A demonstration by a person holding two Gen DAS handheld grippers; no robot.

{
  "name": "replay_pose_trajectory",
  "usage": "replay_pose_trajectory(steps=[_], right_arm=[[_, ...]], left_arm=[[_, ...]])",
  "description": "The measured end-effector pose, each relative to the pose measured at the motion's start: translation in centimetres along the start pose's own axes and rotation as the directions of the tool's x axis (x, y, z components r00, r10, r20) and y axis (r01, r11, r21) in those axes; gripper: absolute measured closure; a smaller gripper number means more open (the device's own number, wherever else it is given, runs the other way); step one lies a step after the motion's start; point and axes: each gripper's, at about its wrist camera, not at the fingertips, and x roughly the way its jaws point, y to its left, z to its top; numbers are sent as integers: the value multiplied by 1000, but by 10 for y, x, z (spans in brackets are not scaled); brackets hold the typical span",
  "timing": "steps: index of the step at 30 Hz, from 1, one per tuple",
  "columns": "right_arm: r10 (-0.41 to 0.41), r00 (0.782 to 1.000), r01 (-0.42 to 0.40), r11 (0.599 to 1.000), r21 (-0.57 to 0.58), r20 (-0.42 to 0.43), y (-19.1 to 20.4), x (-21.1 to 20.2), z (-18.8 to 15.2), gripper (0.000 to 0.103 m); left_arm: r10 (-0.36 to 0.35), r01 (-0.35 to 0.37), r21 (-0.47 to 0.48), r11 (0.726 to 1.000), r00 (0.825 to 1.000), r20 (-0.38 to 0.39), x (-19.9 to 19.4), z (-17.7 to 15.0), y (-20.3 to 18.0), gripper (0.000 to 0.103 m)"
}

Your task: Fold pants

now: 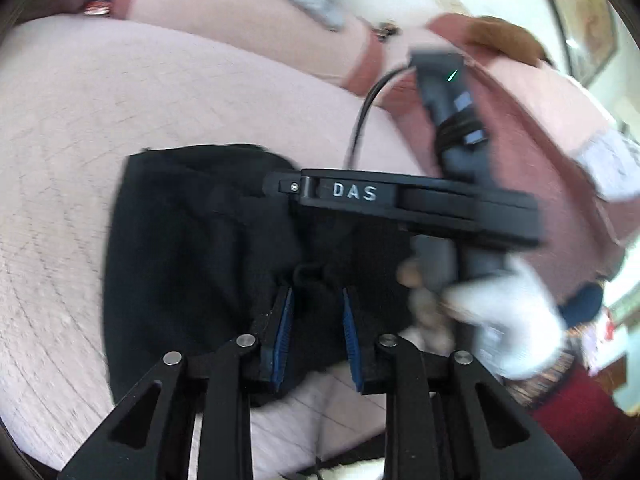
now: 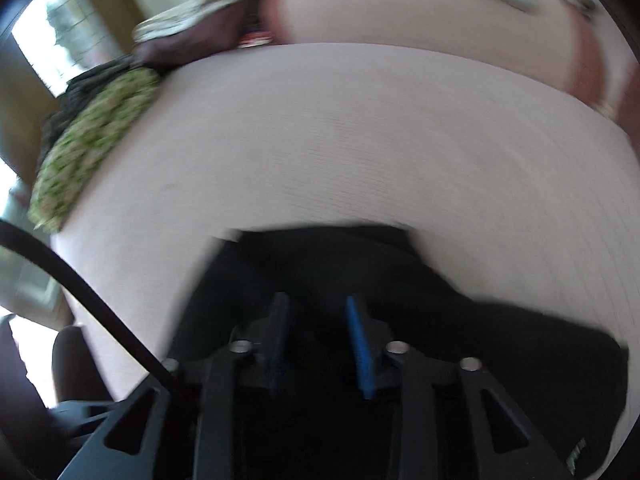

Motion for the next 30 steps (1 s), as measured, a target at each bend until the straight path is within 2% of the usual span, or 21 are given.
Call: replay_pose_trajectory(steps=[2,4,6,8,10,12,13,14,16,17,18,19,20,22,23,25,26,30], right_arm=[[22,998,-26,997,78,53,-25,-17,-9,53],[14,993,-29,991,127,115,-41,-36,-15,53],[32,984,-62,984,169,176,-52,-56,-18,52],[136,964,-182,964,192,230,-53,-72,-22,52],[322,915,-372,906,202,241,-43,-70,-26,52],[471,857,-512,826,236,211,-28,-51,-30,52],[528,829,-559,781,277,184,-20,-34,-35,52],[533,830,-556,774,303,163,-16,-23,-39,52],[462,879,-472,817,332,113,-13,-4,-52,52],[394,914,-403,852,335,99,-18,-1,-59,56],[343,934,-357,874,329,103,-24,-2,-65,63],[317,941,-339,884,322,120,-31,-6,-71,78],[303,944,-329,885,329,128,-40,-10,-76,83],[208,964,-255,892,373,164,-57,-27,-89,80],[181,967,-239,894,379,181,-61,-34,-93,71],[91,973,-170,904,393,213,-70,-53,-103,45],[66,969,-159,906,393,239,-75,-64,-108,43],[91,956,-196,906,375,279,-77,-84,-119,43]], left_arm=[[-38,38,44,998,999,15,-21,-1,-10,62],[-38,35,65,997,998,43,-40,-2,-13,53],[-3,-1,55,998,997,76,-51,-5,-6,52],[52,-52,3,999,995,91,-58,-15,13,51],[96,-91,-84,992,993,62,-48,-10,35,51],[102,-96,-122,988,994,45,-36,-10,45,52],[126,-121,-126,985,992,26,-27,-12,49,52],[142,-141,-124,982,990,6,-19,-16,52,52],[160,-164,-120,979,986,-42,-1,-28,53,52],[165,-169,-112,979,985,-43,4,-34,52,52],[169,-171,-96,981,985,-25,0,-37,47,52],[174,-176,-75,982,984,-22,-1,-39,44,52],[174,-175,-68,982,984,-30,-3,-41,43,52],[152,-155,-82,985,988,-42,-3,-39,42,51],[134,-138,-91,986,990,-46,-12,-41,43,51],[119,-121,-99,988,992,-30,-31,-47,53,51],[123,-124,-99,987,992,-16,-34,-44,53,51],[155,-153,-133,979,988,4,-30,-25,68,50]])
